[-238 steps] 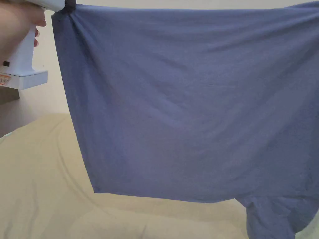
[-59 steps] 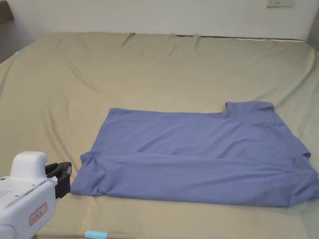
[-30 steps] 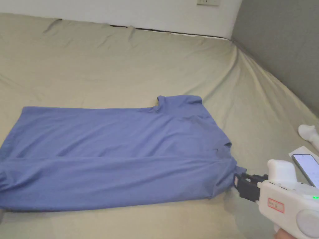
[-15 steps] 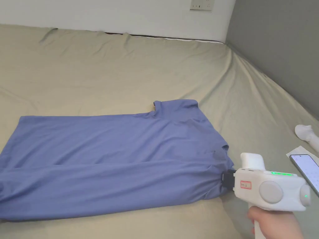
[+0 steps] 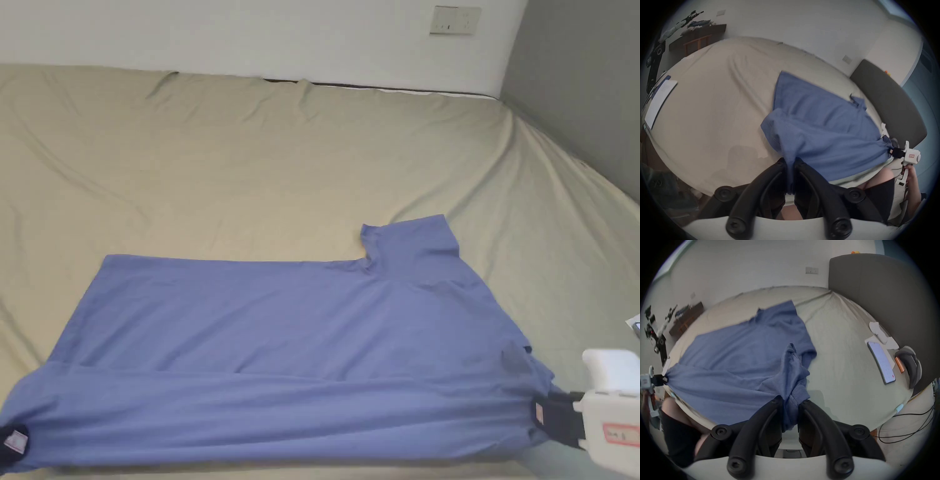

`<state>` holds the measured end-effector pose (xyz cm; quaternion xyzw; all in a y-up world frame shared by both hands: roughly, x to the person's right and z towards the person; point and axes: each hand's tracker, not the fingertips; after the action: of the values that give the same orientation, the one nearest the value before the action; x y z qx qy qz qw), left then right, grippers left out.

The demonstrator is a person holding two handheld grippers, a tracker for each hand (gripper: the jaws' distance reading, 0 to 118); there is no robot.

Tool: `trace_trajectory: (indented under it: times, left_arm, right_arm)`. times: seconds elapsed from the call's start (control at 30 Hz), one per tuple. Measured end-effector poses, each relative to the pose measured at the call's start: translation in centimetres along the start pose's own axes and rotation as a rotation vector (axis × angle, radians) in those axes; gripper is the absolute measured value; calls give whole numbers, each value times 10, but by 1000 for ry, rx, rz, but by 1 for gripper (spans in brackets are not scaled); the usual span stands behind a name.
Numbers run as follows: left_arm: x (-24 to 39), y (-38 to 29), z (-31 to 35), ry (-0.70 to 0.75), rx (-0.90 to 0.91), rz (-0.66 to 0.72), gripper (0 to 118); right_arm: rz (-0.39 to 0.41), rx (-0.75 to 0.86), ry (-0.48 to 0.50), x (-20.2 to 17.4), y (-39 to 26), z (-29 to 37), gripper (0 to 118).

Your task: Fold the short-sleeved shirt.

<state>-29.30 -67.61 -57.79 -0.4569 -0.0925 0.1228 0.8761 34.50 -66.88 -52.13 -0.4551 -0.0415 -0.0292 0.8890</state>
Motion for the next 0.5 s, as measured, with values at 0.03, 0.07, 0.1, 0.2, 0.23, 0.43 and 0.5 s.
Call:
trace_trajectory:
  times: [0.03,0.07,0.1,0.2,0.23,0.43,0.5]
  left_arm:
    - [-4,-6,-10,-1,-47,12,6]
    - [-6,-13,-17,5,-73,25,6]
    - [-7,-19,-21,5,-73,23,6]
    - [-7,-24,-13,7,0,-57,14]
    - [-4,-22,-10,51,-10,-108,31]
    - [31,8,16,324,165,-341,109]
    - [55,29,27,250,295,-318,106]
  right_arm:
    - [-6,-39,-19,-2,-7,-11,18]
    - [-4,-63,-46,-4,-12,-18,18]
    - [-11,-53,-41,-7,-17,-20,18]
    - [0,-3,-39,-8,-19,-9,20]
    - [-5,-1,-37,-7,-18,-5,32]
    - [-194,243,19,-13,21,50,102]
    - [-132,389,12,-36,47,68,100]
